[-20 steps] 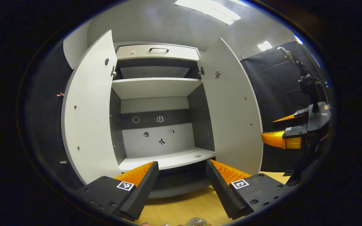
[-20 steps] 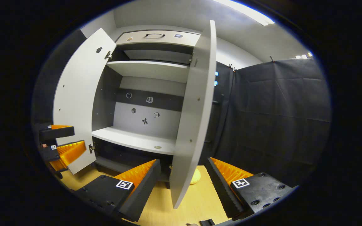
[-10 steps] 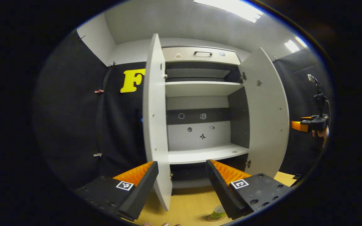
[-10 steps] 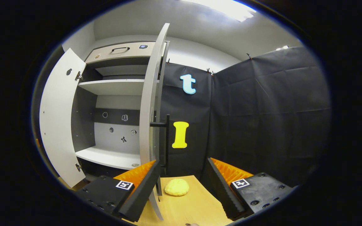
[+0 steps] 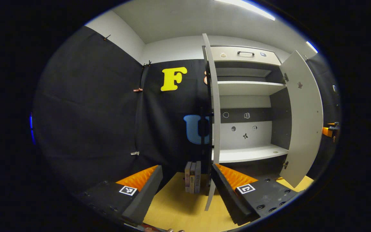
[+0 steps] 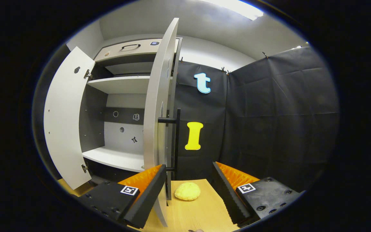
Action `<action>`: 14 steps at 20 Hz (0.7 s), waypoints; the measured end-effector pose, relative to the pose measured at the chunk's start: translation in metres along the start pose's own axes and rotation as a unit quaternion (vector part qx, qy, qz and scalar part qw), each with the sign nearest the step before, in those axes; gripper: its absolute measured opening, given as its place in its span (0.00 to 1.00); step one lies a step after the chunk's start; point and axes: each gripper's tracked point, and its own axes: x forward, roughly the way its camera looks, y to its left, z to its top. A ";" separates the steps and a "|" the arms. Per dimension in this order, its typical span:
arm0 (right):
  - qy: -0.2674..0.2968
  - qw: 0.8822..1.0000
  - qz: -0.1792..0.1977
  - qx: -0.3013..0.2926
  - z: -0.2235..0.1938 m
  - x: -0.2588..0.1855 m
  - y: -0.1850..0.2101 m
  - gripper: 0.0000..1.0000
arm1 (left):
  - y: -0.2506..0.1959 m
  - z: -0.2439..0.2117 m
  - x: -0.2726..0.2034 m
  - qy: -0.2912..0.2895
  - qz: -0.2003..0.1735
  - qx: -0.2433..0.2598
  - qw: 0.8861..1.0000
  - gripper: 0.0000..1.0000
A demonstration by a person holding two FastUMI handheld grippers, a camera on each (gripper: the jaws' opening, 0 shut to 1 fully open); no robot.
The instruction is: Grasp the bottle in the cabinet with the left hand and place it on the coaster, then close the right door with the right hand and the left door with the left hand.
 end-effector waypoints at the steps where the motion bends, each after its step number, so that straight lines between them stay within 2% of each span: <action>1: 0.000 1.000 0.001 0.000 0.000 0.000 0.003 0.95 | 0.004 0.002 0.002 -0.001 0.004 -0.001 1.000 0.96; 7: 0.007 1.000 0.016 0.015 -0.001 -0.002 0.031 0.95 | 0.008 0.001 0.009 -0.009 -0.002 -0.008 1.000 0.96; 14: 0.006 0.999 0.050 0.015 0.001 0.004 0.091 0.95 | 0.005 0.000 0.014 -0.030 -0.051 -0.020 0.998 0.96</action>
